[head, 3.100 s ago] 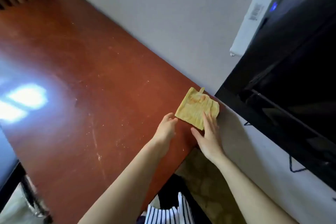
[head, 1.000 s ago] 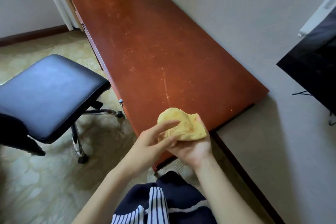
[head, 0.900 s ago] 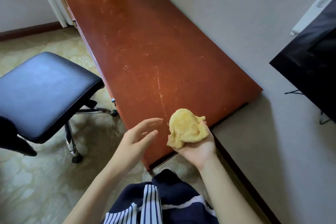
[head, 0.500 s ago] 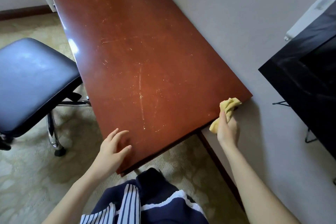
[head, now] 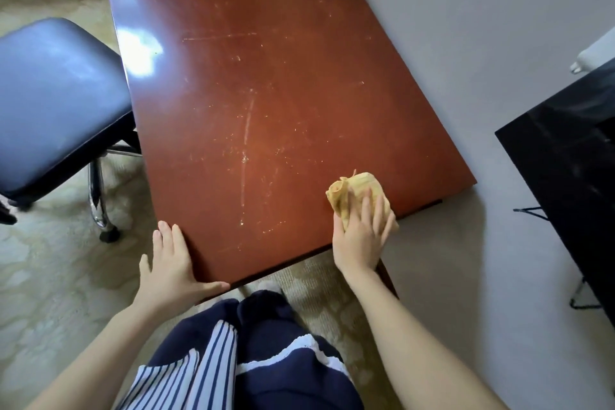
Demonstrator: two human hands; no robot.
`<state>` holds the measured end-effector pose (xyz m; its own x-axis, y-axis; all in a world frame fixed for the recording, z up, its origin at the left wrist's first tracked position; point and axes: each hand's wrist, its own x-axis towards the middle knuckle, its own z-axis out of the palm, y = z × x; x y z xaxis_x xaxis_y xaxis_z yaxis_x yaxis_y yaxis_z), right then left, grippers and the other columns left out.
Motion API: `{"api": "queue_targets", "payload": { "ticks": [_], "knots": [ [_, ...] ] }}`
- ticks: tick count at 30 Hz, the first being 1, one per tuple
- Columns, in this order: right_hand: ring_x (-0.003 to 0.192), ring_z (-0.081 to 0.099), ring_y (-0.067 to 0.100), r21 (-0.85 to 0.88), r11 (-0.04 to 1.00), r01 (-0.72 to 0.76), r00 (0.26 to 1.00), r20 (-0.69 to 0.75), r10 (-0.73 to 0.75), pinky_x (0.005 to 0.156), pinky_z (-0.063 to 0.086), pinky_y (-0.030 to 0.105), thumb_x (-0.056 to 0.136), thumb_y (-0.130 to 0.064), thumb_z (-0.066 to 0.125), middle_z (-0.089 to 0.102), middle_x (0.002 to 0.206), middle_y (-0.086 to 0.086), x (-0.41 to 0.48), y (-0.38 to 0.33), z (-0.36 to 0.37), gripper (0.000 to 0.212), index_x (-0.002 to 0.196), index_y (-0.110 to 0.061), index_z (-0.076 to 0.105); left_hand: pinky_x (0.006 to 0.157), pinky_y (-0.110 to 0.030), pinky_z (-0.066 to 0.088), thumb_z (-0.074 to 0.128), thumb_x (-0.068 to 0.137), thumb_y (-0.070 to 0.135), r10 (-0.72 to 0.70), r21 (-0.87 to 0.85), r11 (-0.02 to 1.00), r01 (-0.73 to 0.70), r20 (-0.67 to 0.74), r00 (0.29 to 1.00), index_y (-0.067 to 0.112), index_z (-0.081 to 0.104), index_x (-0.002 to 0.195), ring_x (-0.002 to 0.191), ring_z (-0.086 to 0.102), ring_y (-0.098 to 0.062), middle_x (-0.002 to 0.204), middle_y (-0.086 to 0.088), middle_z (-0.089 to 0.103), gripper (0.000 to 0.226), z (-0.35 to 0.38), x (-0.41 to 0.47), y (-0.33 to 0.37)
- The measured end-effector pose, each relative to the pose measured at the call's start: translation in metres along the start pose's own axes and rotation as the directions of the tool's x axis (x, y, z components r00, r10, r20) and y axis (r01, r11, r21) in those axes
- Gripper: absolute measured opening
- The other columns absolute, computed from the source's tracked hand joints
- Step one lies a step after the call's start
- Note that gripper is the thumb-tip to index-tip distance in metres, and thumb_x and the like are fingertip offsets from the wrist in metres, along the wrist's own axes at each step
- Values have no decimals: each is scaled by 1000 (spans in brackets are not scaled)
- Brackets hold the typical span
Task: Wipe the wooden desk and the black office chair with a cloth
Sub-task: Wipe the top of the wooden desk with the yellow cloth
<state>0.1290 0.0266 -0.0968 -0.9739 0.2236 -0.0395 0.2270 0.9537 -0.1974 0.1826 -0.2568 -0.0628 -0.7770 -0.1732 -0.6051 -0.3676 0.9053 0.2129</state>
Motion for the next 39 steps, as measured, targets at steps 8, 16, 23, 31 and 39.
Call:
{"api": "queue_targets", "payload": {
  "ticks": [8, 16, 23, 31, 39],
  "knots": [
    [136, 37, 28, 146, 782, 606, 789, 14, -614, 111, 24, 55, 82, -32, 61, 47, 143, 5, -43, 8, 3, 53, 134, -23, 53, 110, -62, 10, 48, 54, 89, -62, 225, 973, 58, 14, 998, 0, -14, 146, 145, -14, -27, 155, -16, -22, 143, -2, -3, 12],
    [132, 44, 28, 124, 873, 472, 880, -4, -475, 112, 31, 45, 81, -12, 60, 51, 139, 8, 19, 104, -34, 53, 134, -17, 51, 111, -59, 13, 37, 62, 87, -37, 365, 931, 33, 4, 999, -1, -8, 147, 147, -5, -28, 157, -19, -12, 130, -7, -6, 13],
    [147, -2, 23, -96, 989, -112, 986, 115, 123, 118, -4, 40, 101, -39, 30, 5, 160, 5, 85, 95, -37, 56, 152, -24, 12, 113, -55, 14, 40, 65, 86, -22, 403, 915, 5, 36, 999, -2, -6, 147, 147, -1, -28, 157, -20, -10, 129, -13, -2, 9],
    [146, -9, 25, -113, 994, -13, 987, 158, 31, 114, -14, 43, 99, -49, 28, -4, 160, 5, 39, 25, -16, 61, 151, -32, 1, 115, -49, 15, 46, 66, 84, -16, 439, 898, -9, 53, 998, -3, -7, 146, 146, 2, -32, 156, -24, -7, 130, -15, 2, 10],
    [145, -12, 17, 53, 899, 435, 858, 280, -432, 116, -13, 40, 96, -42, 40, -6, 157, -6, -49, -13, -1, 67, 147, -38, -1, 115, -47, 16, 45, 69, 83, 1, 478, 878, -12, 24, 1000, -4, -7, 146, 146, 4, -33, 155, -26, -5, 128, -11, -2, 10]
  ]
}}
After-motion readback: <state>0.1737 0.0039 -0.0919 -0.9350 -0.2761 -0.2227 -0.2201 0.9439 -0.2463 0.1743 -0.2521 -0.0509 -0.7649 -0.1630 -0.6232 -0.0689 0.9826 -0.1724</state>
